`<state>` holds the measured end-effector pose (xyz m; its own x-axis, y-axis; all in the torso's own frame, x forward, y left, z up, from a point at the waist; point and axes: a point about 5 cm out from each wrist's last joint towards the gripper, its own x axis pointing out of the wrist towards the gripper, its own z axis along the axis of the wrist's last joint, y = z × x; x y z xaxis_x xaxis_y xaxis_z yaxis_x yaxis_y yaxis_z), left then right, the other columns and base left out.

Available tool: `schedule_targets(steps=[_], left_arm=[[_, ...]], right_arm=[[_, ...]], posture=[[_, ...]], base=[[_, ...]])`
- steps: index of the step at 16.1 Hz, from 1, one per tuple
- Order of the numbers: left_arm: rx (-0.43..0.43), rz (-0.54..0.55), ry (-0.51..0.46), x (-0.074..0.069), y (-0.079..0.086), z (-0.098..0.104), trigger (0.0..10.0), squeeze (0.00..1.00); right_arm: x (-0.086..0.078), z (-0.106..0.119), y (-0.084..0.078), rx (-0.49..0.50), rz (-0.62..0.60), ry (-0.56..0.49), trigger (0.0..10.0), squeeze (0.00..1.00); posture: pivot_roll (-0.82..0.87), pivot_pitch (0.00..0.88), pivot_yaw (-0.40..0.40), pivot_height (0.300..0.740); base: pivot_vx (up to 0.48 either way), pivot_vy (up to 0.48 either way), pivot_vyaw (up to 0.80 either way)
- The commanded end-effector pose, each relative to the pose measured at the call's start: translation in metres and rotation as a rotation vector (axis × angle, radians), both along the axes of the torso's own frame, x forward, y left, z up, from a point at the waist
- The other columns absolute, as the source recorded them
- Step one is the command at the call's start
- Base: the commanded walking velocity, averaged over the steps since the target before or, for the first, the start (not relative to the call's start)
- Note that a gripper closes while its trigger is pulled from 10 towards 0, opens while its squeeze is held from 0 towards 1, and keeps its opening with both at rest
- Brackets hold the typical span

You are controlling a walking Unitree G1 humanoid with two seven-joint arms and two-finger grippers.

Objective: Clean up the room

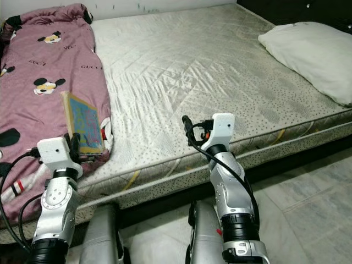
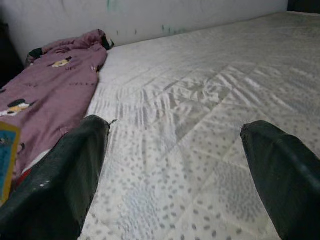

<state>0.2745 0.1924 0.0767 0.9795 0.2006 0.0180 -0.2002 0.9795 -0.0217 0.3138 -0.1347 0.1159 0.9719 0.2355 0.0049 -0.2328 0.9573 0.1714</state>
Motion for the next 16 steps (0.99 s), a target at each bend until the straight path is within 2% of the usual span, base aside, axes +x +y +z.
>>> schedule_targets(steps=[1,5,7,13,16], left_arm=[[0.022,0.003,-0.036,0.001,0.002,0.01,10.0,0.0],[0.037,0.018,0.021,-0.001,0.0,0.006,10.0,0.0],[0.014,0.013,0.012,-0.001,-0.001,0.007,10.0,0.0],[0.058,-0.021,-0.012,0.008,-0.006,0.02,10.0,0.0],[0.05,-0.021,0.009,0.008,-0.008,0.017,10.0,0.0]], right_arm=[[0.0,0.003,0.0,0.007,-0.002,-0.017,10.0,0.0],[0.0,0.001,0.001,0.006,-0.001,-0.014,10.0,0.0],[0.0,0.0,-0.001,0.004,-0.011,-0.012,10.0,0.0],[0.002,-0.001,-0.002,0.002,-0.028,-0.014,10.0,0.0],[0.002,-0.002,-0.003,0.001,-0.036,-0.012,10.0,0.0]], posture=[[-0.02,0.0,0.025,0.664],[-0.02,0.0,0.025,0.714],[-0.02,0.0,0.029,0.739],[-0.01,0.0,0.032,0.74],[-0.01,0.0,0.033,0.74]], base=[[0.0,0.0,0.0],[0.0,0.0,0.0],[0.0,0.0,0.0],[0.0,0.0,0.0],[0.0,0.0,0.0]])
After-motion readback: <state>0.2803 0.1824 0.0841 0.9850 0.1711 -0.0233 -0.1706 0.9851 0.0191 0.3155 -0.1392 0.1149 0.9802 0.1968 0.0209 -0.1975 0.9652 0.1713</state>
